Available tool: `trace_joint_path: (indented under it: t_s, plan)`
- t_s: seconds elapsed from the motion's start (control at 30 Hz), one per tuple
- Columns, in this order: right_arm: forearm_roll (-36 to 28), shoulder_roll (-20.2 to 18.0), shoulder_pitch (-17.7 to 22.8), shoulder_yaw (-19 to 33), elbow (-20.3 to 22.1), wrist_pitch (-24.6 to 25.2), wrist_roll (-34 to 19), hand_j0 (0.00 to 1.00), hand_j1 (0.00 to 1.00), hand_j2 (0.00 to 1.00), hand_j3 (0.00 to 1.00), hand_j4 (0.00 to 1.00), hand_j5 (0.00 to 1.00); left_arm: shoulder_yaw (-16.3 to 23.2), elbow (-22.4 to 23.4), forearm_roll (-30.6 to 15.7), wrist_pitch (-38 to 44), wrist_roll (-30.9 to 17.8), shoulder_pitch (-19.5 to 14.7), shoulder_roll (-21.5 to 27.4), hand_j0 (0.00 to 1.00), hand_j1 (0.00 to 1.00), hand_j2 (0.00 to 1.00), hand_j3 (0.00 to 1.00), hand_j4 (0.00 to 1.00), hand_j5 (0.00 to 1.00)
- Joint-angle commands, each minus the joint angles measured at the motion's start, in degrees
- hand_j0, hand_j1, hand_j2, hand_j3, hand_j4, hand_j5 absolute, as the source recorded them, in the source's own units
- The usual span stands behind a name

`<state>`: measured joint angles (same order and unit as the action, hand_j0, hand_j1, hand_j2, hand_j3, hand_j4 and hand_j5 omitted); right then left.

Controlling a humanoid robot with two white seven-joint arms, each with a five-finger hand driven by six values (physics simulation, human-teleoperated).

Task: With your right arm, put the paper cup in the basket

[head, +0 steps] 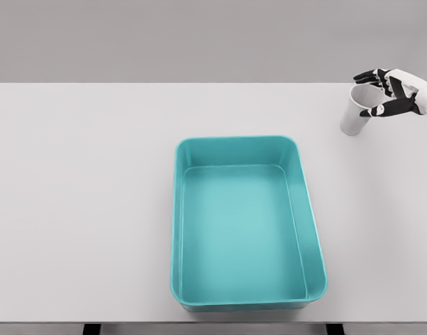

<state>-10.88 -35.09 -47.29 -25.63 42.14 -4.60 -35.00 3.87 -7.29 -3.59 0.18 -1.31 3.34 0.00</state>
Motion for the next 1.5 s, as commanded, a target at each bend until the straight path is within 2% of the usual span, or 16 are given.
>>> trace_joint_path:
  t_s: [0.0,0.17,0.33,0.83,0.97,1.03,1.13,1.37,1.47]
  plan:
    - [-0.3,-0.2,0.0,0.0,0.2,0.0,0.0,0.68,0.68,0.68,0.68,0.68,0.68,0.0,0.0,0.1,0.0,0.0,0.0,0.0,1.0,1.0,1.0,1.0,1.0,1.0]
    - [-0.3,-0.7,0.0,0.1,1.2,0.0,0.0,0.67,0.67,0.67,0.67,0.67,0.67,0.0,0.0,0.0,0.0,0.0,0.0,0.0,1.0,1.0,1.0,1.0,1.0,1.0]
    - [-0.3,-0.9,0.3,0.4,4.4,0.2,0.0,0.67,0.67,0.67,0.67,0.67,0.67,0.0,0.0,0.0,0.0,-0.1,0.0,0.0,1.0,1.0,1.0,1.0,1.0,1.0]
    - [-0.5,-5.2,1.8,0.9,13.5,1.3,0.0,0.66,0.66,0.66,0.66,0.66,0.66,0.0,0.0,0.0,0.0,0.0,0.0,0.0,1.0,1.0,1.0,1.0,1.0,1.0]
    - [-1.1,-6.6,3.4,1.1,17.2,1.3,0.0,0.66,0.66,0.66,0.66,0.66,0.66,0.0,0.0,0.0,0.0,0.0,0.0,0.0,1.0,1.0,1.0,1.0,1.0,1.0]
    - [-1.2,-7.4,5.5,3.6,19.8,1.4,0.0,0.66,0.66,0.66,0.66,0.66,0.66,0.0,0.0,0.0,0.0,0.0,0.0,0.0,1.0,1.0,1.0,1.0,1.0,1.0]
    - [-1.2,-8.2,8.0,5.8,23.8,2.8,0.0,0.66,0.66,0.66,0.66,0.66,0.66,0.0,0.0,0.0,0.0,0.0,0.0,0.0,1.0,1.0,1.0,1.0,1.0,1.0]
    - [-1.3,-9.5,9.4,6.6,32.4,7.3,0.0,0.66,0.66,0.66,0.66,0.66,0.66,0.0,0.0,0.0,0.0,0.0,0.0,0.0,1.0,1.0,1.0,1.0,1.0,1.0]
    - [-1.6,-9.6,11.2,8.4,36.3,9.1,0.0,0.66,0.66,0.66,0.66,0.66,0.66,0.1,0.0,0.1,0.0,0.0,0.0,0.0,1.0,1.0,1.0,1.0,1.0,1.0]
